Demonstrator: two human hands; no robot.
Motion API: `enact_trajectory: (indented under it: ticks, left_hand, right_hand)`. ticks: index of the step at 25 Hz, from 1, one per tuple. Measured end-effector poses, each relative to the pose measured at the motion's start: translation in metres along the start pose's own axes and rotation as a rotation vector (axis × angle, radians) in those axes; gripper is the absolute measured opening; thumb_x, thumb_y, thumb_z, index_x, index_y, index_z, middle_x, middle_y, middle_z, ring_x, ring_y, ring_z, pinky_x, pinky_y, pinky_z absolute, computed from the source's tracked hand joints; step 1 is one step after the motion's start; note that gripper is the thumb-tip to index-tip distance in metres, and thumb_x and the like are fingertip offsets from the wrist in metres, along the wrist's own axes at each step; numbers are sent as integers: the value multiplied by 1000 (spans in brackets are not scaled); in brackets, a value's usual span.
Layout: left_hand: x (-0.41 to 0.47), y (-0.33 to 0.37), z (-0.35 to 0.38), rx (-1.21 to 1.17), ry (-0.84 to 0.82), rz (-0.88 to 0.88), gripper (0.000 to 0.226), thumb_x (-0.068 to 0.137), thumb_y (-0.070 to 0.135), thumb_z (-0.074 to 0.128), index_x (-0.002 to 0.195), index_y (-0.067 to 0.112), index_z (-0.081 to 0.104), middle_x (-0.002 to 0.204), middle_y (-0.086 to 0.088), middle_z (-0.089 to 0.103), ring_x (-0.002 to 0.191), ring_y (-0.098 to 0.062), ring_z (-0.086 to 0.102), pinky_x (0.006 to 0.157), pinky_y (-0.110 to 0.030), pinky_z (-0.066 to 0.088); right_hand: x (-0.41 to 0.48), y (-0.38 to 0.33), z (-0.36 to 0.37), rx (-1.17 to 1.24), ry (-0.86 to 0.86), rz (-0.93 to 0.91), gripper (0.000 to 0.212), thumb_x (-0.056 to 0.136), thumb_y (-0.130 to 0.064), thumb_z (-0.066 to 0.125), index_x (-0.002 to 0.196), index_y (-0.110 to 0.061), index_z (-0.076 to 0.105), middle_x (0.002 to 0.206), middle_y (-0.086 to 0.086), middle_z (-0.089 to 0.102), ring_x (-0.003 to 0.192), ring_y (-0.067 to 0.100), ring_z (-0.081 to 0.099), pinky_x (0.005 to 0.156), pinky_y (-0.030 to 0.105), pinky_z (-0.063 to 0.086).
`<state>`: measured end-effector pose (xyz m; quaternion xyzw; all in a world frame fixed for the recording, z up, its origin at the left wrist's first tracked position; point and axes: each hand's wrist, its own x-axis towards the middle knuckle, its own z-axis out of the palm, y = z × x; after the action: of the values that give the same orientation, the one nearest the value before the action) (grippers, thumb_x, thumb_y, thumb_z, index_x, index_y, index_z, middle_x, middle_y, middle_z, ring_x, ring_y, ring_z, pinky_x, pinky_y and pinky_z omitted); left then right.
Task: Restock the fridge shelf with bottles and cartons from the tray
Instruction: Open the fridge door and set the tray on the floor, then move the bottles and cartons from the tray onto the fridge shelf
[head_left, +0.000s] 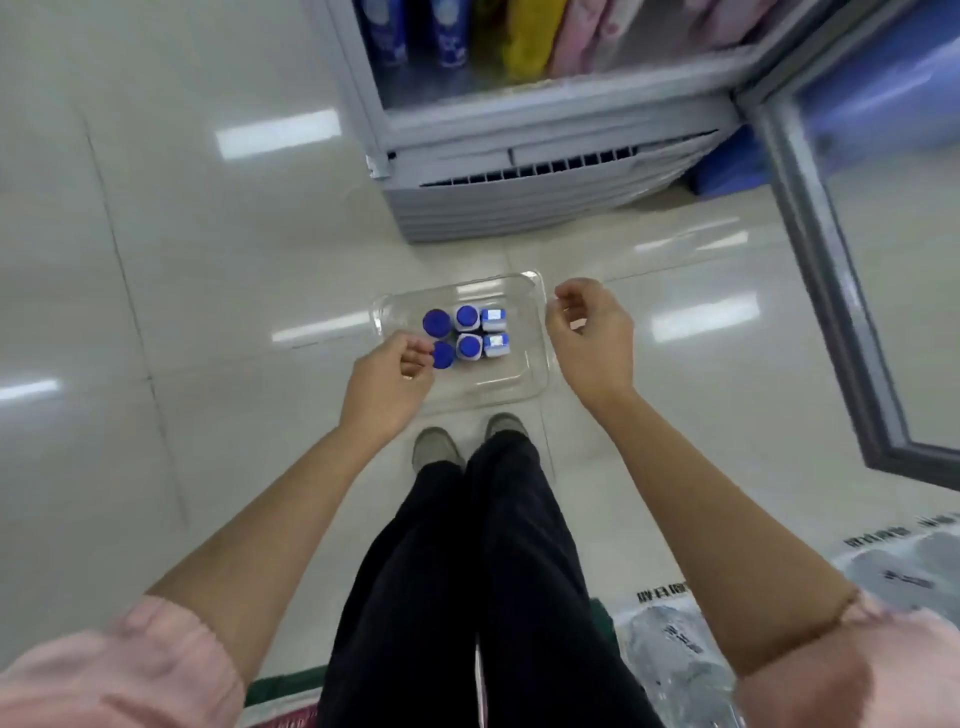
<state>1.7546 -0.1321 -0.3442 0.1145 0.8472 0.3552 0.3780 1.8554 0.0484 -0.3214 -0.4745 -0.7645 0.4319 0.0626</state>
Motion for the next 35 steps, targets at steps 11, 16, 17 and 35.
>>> enact_trajectory:
  ticks: [11, 16, 17, 35]
  left_hand:
    - [167, -250, 132, 195, -189, -139, 79, 69, 11, 77, 137, 11, 37, 136, -16, 43, 120, -27, 46, 91, -26, 36]
    - [206, -269, 176, -13, -31, 42, 67, 64, 20, 81, 123, 16, 51, 123, -7, 57, 110, -20, 54, 93, -33, 45]
    - [208, -265, 177, -64, -16, 98, 61, 65, 20, 81, 119, 15, 54, 117, -7, 60, 106, -20, 56, 91, -35, 48]
    - [74, -81, -1, -443, -19, 80, 46, 73, 25, 78, 108, 39, 52, 105, 21, 64, 100, -3, 61, 85, -25, 48]
  right_hand:
    - [131, 180, 234, -529, -628, -351, 57, 73, -14, 69, 128, -10, 52, 129, 8, 57, 118, 29, 49, 101, 38, 39]
    - [171, 185, 283, -662, -738, -560, 62, 66, -32, 77, 122, -20, 53, 119, 2, 61, 116, 26, 48, 103, 44, 27]
    - [174, 186, 287, -700, -740, -584, 57, 68, -38, 76, 118, -22, 55, 113, 1, 62, 112, 24, 50, 101, 45, 28]
    - [99, -5, 101, 129, -846, -168, 42, 70, -4, 78, 108, -11, 61, 109, 12, 68, 103, 27, 63, 92, 38, 52]
